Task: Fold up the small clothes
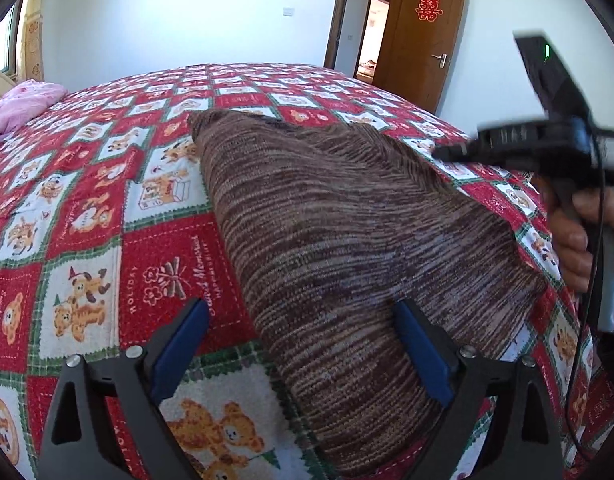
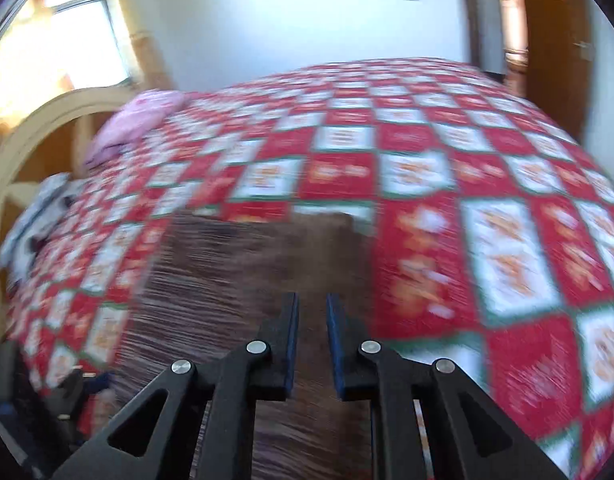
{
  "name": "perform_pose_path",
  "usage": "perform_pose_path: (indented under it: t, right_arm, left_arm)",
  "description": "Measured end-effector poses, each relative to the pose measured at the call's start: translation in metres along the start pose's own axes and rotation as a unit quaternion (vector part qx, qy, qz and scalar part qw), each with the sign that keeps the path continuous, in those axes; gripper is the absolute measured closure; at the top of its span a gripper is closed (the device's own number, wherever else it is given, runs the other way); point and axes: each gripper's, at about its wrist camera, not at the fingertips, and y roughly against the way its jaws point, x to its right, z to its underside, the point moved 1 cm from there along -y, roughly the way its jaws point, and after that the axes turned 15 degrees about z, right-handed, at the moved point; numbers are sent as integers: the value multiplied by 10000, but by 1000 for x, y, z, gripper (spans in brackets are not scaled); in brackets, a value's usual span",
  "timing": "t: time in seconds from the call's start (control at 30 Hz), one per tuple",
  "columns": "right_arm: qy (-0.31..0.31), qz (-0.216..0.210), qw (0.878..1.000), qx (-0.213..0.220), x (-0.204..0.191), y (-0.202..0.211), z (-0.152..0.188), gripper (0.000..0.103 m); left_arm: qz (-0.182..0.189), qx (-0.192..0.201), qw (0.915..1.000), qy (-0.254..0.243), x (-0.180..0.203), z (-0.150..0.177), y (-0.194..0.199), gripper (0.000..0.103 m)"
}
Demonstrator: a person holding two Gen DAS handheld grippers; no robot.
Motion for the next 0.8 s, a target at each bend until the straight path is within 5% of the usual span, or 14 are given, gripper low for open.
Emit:
perform_pose_path:
  t: [0.1,0.17,0.23,0.33,0.47,0.57,0.8]
  right_arm:
    - [316,-259,9984,-393,-18,-29,-7,88]
    - [161,326,9966,-739,-6,-61,-10,87]
    - [-224,155,9969,-742,9,-68,-17,87]
    - [-386,499,9963,-581,9,-56,-24,84]
    - [175,-105,9991,-373,-23,-35,-12,80]
    - [735,174,9963,-419,-36,-51,9,81]
    - [466,-136,9978,-447,-8,-47,7,82]
  left_arm:
    - [-76,-34,10000,-44,2,0,-2,5]
    - [-119,-53,9999,-69,3,0,-2,4]
    - [-135,-55,9999,-58,3,0,-2,3]
    - [-139,-64,9999,-45,2,0,-2,3]
    - [-91,-86,9999,-35,1,0,-4,1]
    - [-73,-113,9999,-20,-1,0,-5,0]
    - [-161,-199,9997,-52,-1,-1,-9,0]
